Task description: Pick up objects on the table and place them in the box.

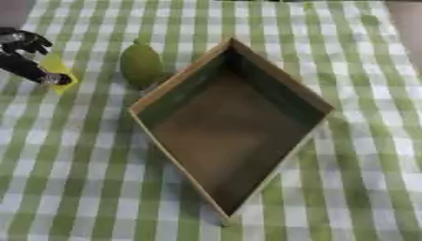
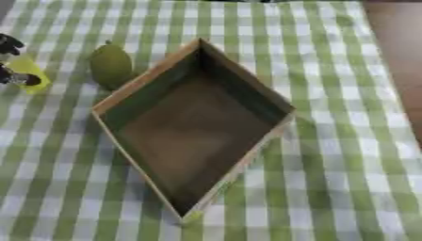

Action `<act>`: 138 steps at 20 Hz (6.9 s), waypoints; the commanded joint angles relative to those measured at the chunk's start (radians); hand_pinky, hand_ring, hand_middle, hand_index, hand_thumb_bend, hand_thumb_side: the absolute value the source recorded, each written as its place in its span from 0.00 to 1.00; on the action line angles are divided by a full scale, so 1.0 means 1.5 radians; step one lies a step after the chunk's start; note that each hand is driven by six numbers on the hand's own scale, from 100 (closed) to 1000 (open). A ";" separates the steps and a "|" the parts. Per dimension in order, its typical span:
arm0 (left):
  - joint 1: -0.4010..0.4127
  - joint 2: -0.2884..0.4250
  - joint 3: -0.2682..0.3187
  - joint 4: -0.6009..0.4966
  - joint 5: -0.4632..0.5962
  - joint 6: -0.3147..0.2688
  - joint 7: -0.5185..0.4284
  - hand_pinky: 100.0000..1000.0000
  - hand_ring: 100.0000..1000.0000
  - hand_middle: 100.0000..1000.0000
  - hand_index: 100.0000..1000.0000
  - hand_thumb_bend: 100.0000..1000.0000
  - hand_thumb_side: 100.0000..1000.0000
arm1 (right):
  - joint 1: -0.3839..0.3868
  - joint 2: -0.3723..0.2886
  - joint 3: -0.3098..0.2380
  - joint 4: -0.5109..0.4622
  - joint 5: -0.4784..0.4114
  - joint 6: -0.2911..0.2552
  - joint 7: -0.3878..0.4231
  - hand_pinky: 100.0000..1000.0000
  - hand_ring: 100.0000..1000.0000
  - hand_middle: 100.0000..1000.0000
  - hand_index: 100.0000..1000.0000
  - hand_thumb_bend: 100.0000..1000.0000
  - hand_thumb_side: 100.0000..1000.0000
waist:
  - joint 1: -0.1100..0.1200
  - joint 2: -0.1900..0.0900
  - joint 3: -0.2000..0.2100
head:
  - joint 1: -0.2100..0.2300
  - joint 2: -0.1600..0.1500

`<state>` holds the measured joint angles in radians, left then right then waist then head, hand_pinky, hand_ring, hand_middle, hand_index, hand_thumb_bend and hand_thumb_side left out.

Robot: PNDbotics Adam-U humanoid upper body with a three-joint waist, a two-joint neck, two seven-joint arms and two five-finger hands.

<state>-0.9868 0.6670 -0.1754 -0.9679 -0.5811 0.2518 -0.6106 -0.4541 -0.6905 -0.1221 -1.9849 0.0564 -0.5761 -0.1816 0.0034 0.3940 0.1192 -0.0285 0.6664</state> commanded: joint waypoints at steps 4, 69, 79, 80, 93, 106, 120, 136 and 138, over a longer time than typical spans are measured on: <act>-0.010 0.014 0.010 0.001 -0.001 -0.001 -0.002 0.92 0.94 0.78 0.92 0.49 0.22 | -0.007 -0.013 -0.004 -0.010 0.003 0.001 -0.002 0.88 0.63 0.57 0.82 0.00 0.41 | 0.000 -0.014 -0.001 | 0.001 -0.007; -0.066 -0.191 -0.207 -0.487 -0.025 -0.007 -0.073 0.57 0.51 0.42 0.51 0.00 0.07 | -0.029 -0.024 -0.002 -0.010 -0.014 0.002 -0.010 0.88 0.60 0.58 0.82 0.00 0.39 | -0.001 -0.037 -0.005 | -0.003 0.014; -0.047 -0.254 -0.251 -0.380 -0.075 -0.049 -0.086 0.57 0.51 0.42 0.52 0.00 0.09 | -0.029 -0.022 -0.002 -0.010 -0.017 0.000 -0.008 0.88 0.61 0.58 0.82 0.00 0.40 | 0.000 -0.035 -0.009 | -0.005 0.015; -0.044 -0.260 -0.253 -0.373 -0.079 -0.053 -0.085 0.57 0.51 0.42 0.52 0.00 0.09 | -0.029 -0.022 -0.002 -0.010 -0.017 0.001 -0.008 0.88 0.61 0.58 0.82 0.00 0.40 | 0.000 -0.034 -0.009 | -0.005 0.015; -0.019 -0.298 -0.284 -0.308 -0.136 -0.137 -0.105 0.72 0.73 0.73 0.87 0.26 0.18 | -0.029 -0.018 -0.004 -0.010 -0.018 0.002 -0.011 0.88 0.61 0.58 0.82 0.00 0.40 | -0.001 -0.035 -0.011 | -0.006 0.010; -0.020 -0.276 -0.242 -0.372 -0.198 -0.168 -0.092 0.83 0.85 0.82 0.92 0.63 0.33 | -0.025 -0.018 -0.007 -0.010 -0.016 0.003 -0.016 0.88 0.61 0.58 0.82 0.00 0.40 | -0.005 -0.039 -0.008 | -0.008 0.009; 0.002 -0.142 -0.095 -0.564 -0.048 -0.037 -0.055 0.76 0.80 0.75 0.89 0.39 0.30 | -0.016 -0.024 -0.015 -0.010 -0.007 0.006 -0.032 0.88 0.61 0.58 0.82 0.00 0.38 | -0.005 -0.044 0.001 | -0.021 0.002; 0.001 -0.036 -0.040 -0.322 -0.040 -0.053 -0.035 0.78 0.83 0.77 0.88 0.46 0.20 | -0.012 -0.028 -0.014 -0.010 0.002 0.008 -0.039 0.88 0.61 0.58 0.82 0.00 0.39 | -0.006 -0.043 0.002 | -0.025 0.002; -0.003 -0.043 -0.041 -0.288 -0.044 -0.056 -0.031 0.79 0.84 0.77 0.88 0.47 0.17 | -0.012 -0.027 -0.014 -0.010 0.003 0.008 -0.039 0.88 0.61 0.58 0.82 0.00 0.39 | -0.006 -0.042 0.001 | -0.023 0.002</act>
<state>-0.9668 0.5890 -0.2537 -1.4195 -0.6414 0.1715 -0.6630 -0.4651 -0.6991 -0.1349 -1.9849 0.0555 -0.5646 -0.2367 -0.0063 0.3535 0.1217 -0.0668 0.6793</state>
